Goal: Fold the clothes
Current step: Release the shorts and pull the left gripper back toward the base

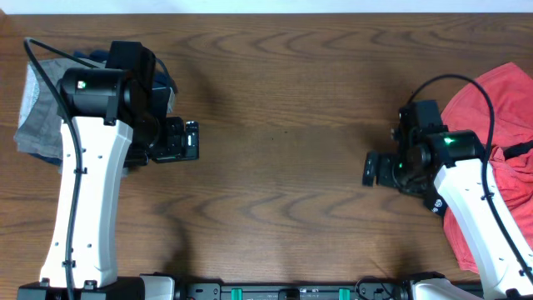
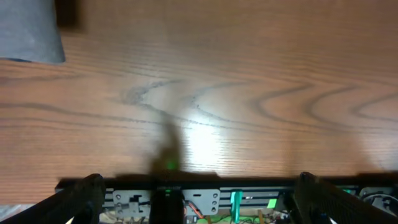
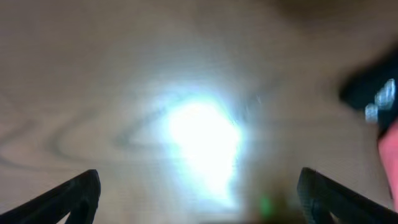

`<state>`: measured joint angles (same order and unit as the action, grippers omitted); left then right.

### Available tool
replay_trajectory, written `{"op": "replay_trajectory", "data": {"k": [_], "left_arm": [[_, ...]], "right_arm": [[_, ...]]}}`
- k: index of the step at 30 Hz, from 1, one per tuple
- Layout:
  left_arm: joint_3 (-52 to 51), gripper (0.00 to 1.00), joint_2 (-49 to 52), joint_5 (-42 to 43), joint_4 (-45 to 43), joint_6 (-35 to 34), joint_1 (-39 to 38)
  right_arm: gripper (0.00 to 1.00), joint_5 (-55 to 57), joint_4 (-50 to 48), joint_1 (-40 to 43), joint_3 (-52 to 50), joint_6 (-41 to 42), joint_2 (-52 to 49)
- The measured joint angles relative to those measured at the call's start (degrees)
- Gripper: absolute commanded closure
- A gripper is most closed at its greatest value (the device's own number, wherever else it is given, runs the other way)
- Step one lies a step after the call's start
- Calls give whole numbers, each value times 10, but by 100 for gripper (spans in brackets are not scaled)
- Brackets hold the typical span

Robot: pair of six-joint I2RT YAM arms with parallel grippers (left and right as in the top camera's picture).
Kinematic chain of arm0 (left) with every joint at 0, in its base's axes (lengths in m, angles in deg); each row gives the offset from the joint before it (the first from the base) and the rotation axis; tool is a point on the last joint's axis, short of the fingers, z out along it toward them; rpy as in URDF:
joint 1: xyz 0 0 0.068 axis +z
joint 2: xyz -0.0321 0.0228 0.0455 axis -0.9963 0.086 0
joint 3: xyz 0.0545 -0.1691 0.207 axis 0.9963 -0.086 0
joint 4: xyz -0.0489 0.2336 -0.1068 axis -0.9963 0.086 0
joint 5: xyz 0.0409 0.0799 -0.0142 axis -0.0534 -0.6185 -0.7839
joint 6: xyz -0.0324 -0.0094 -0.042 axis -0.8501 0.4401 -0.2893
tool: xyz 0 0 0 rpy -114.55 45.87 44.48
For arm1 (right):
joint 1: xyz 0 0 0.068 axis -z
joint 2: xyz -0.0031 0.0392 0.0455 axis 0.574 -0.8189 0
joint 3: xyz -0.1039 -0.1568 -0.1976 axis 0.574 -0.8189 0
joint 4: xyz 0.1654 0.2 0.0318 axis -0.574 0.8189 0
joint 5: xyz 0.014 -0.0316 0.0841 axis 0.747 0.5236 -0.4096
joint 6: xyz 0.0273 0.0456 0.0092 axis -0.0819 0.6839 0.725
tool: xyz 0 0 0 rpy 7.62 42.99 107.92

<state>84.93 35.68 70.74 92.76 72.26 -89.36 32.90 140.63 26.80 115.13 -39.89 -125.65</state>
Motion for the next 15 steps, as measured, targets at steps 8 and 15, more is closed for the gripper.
{"op": "replay_trajectory", "data": {"k": [8,15], "left_arm": [[-99,2,-158,-23,-63,-3,0],[-250,2,-470,-42,-227,-3,0]], "right_arm": [[1,37,-47,-70,-46,50,110],[1,197,-192,-214,-150,138,365]]}}
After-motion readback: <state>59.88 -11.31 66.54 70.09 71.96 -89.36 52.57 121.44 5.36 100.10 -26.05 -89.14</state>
